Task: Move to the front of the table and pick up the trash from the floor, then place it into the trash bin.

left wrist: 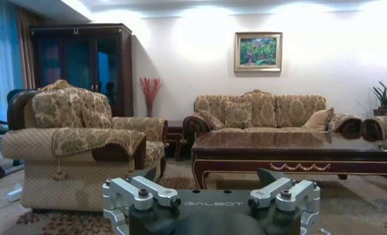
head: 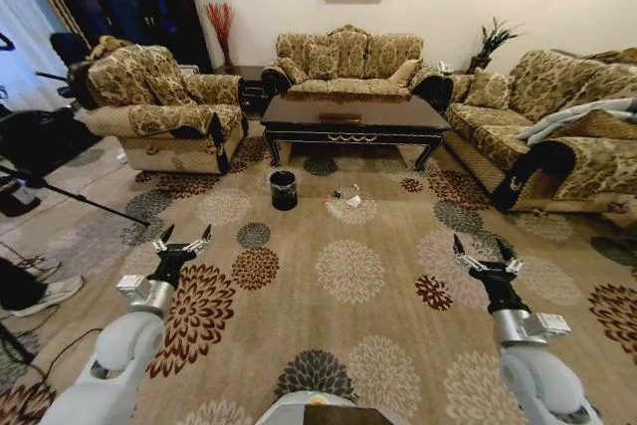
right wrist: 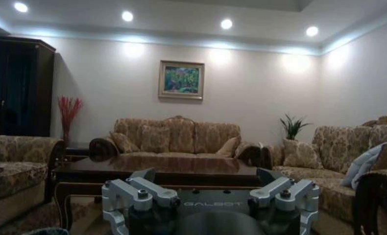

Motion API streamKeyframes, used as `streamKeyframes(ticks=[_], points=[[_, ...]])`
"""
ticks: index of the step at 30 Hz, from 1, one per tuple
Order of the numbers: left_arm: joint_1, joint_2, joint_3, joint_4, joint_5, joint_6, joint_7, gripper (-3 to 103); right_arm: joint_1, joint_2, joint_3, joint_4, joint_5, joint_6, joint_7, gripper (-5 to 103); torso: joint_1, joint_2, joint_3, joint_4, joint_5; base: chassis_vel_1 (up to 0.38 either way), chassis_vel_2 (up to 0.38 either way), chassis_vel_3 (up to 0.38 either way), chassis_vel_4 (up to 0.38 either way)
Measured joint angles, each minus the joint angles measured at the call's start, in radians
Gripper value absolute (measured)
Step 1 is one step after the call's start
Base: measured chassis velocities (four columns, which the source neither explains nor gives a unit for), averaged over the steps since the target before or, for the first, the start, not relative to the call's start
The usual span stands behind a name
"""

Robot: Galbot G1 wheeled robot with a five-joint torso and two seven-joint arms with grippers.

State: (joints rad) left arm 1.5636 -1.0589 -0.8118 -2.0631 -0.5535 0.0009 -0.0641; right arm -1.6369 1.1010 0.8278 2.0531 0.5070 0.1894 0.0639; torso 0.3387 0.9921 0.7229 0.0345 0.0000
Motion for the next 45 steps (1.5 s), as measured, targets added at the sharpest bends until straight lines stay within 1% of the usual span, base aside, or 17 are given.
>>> streamKeyframes(ticks=[6,12,14,16,25,28,30,35,45], points=[[-0.001,-0.001,0.000,0.000,0.004,-0.002,0.000,100,0.001,0.003,-0.004,-0.001,-0.001,0.000,0.001,100,-0.010,-0.024,-0.014,0.0000,0.0000,0.000,0.000,0.000,0.000],[-0.002,-0.007,-0.002,0.003,0.012,-0.002,0.001,100,-0.001,0.007,-0.012,-0.005,-0.008,0.005,0.000,100,-0.026,-0.060,-0.035,0.0000,0.0000,0.000,0.000,0.000,0.000],[-0.002,-0.007,-0.002,0.003,0.012,-0.002,0.001,100,-0.001,0.007,-0.012,-0.005,-0.008,0.005,0.000,100,-0.027,-0.063,-0.036,0.0000,0.0000,0.000,0.000,0.000,0.000],[0.000,-0.008,-0.003,0.004,0.014,-0.002,0.003,100,-0.001,0.008,-0.014,-0.005,-0.011,0.008,-0.002,100,-0.034,-0.080,-0.045,0.0000,0.0000,0.000,0.000,0.000,0.000],[0.010,-0.011,-0.008,-0.001,0.025,-0.002,0.008,100,-0.010,0.011,-0.023,-0.007,-0.028,0.023,-0.012,100,-0.051,-0.115,-0.065,-0.0001,0.0000,0.000,0.000,0.000,0.000],[0.021,-0.015,-0.010,-0.004,0.031,0.000,0.008,100,-0.011,0.014,-0.031,-0.014,-0.033,0.026,-0.015,100,-0.059,-0.135,-0.075,0.0000,0.0000,0.000,0.000,0.000,0.000],[0.023,-0.016,-0.010,-0.004,0.031,0.001,0.008,100,-0.011,0.014,-0.032,-0.014,-0.033,0.027,-0.015,100,-0.061,-0.138,-0.077,0.0000,0.0000,0.000,0.000,0.000,0.000],[0.026,-0.016,-0.011,-0.010,0.026,0.016,0.005,100,-0.008,0.012,-0.040,-0.020,-0.040,0.029,-0.017,100,-0.072,-0.166,-0.094,0.0000,0.0000,0.000,0.000,0.000,0.000],[0.035,-0.015,0.001,-0.027,0.030,0.037,0.004,100,-0.006,0.007,-0.049,-0.040,-0.047,0.035,-0.014,100,-0.089,-0.204,-0.115,0.0000,0.0000,0.000,0.000,0.000,0.000]])
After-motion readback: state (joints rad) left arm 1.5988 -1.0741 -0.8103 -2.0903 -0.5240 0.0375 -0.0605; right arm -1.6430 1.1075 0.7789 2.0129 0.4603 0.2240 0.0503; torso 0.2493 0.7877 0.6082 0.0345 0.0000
